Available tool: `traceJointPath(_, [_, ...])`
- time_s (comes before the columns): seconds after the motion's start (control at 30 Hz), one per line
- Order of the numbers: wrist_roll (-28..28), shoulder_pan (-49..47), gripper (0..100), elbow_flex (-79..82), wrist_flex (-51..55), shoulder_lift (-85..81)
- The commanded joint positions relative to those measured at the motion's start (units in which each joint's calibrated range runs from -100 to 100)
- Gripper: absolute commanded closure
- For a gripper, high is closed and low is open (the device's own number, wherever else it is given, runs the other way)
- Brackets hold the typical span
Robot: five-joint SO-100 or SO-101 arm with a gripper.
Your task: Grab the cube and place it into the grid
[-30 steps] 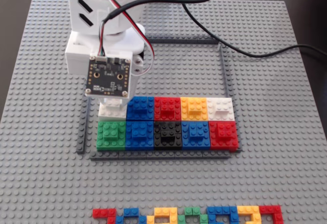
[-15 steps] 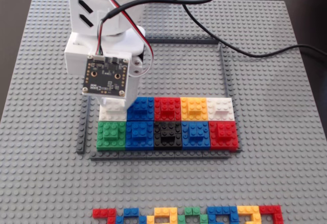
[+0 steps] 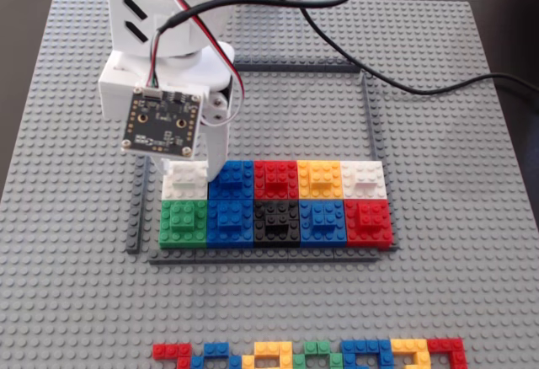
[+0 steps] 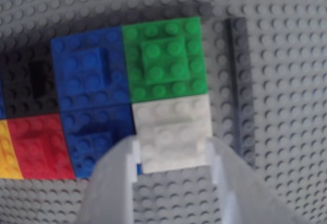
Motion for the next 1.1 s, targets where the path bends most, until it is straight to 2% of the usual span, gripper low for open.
traceJointPath(0.0, [-0.73,-0.23,84,-2.76,-0.18,-4.63])
traceJointPath(0.3, [-2.30,-1.04,84,-6.20,0.22,-6.18])
traceJointPath(0.7, [-1.47,-0.31,84,-10.55,3.39,-11.34])
traceJointPath(0.8, [-0.63,-0.16,88,-10.46,5.00,-15.55])
traceJointPath(0.87, [-0.39,-0.31,97,-9.19,5.64,-19.59])
traceJointPath(1.07, [-0.83,-1.85,100,-0.13,5.39,-33.95])
